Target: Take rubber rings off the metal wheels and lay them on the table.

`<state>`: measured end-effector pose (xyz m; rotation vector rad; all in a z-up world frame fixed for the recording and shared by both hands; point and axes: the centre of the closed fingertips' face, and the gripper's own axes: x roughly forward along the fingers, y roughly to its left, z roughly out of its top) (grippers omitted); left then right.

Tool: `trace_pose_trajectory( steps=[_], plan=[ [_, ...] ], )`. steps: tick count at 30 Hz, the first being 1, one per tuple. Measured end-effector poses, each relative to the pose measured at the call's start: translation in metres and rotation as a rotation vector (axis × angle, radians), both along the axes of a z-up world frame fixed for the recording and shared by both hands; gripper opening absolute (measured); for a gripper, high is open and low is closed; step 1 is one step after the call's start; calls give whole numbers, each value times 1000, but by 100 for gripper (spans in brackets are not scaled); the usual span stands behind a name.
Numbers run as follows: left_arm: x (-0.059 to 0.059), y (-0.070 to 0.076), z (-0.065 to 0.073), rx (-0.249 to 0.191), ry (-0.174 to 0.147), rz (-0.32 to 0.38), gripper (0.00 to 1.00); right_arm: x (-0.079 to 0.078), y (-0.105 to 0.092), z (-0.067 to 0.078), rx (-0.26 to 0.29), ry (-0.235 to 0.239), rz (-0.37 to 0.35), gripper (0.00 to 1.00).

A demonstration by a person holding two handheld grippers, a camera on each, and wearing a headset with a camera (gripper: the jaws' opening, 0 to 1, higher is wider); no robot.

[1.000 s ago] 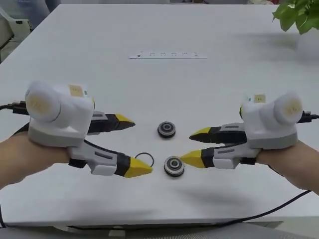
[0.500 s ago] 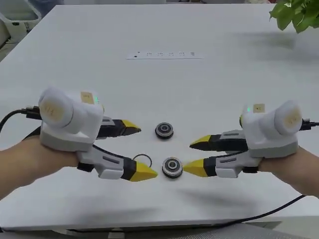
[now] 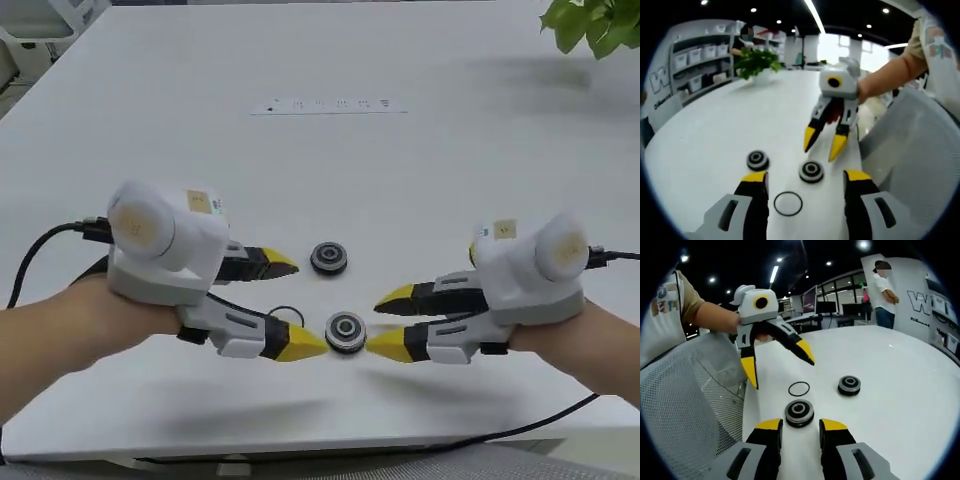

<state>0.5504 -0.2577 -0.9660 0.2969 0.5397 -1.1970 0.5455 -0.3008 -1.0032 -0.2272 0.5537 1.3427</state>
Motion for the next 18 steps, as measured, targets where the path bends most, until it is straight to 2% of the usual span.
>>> trace_pose_trajectory(
  steps=[3, 18],
  plan=[
    [0, -3, -3, 0, 1, -5, 59, -2, 1, -5, -10, -1, 12, 26],
    [2, -12, -17, 4, 24, -20, 48, -1, 6, -13, -14, 6, 24, 19]
  ],
)
